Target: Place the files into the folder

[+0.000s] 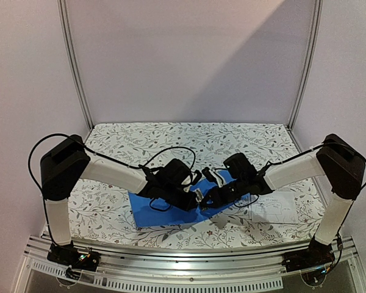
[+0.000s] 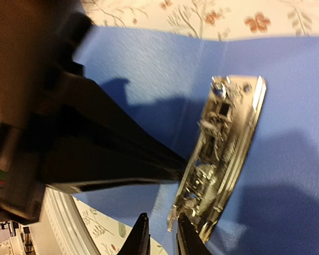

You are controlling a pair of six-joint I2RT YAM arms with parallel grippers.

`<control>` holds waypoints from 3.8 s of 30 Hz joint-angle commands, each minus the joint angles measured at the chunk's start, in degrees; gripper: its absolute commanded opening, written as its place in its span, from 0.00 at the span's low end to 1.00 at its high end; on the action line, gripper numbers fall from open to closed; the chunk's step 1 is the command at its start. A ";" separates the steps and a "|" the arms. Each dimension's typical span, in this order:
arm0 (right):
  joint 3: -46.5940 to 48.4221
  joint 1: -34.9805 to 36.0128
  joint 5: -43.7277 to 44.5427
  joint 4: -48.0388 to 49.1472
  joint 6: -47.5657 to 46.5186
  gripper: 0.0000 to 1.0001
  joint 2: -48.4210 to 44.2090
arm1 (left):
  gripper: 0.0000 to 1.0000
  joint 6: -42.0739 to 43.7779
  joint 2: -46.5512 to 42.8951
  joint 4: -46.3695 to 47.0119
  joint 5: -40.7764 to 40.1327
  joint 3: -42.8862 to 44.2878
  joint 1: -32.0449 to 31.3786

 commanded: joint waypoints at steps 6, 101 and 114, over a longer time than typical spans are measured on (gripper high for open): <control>1.41 0.19 0.77 -4.34 -0.63 0.14 2.46 | 0.08 -0.23 3.16 -7.41 0.87 -2.92 0.61; 0.40 -3.13 -7.71 3.73 10.47 0.02 7.86 | 0.22 -21.69 7.29 8.13 8.70 5.75 8.46; 0.45 -3.37 -7.55 3.15 10.30 0.02 7.79 | 0.05 -23.31 10.31 -0.34 4.06 9.17 8.85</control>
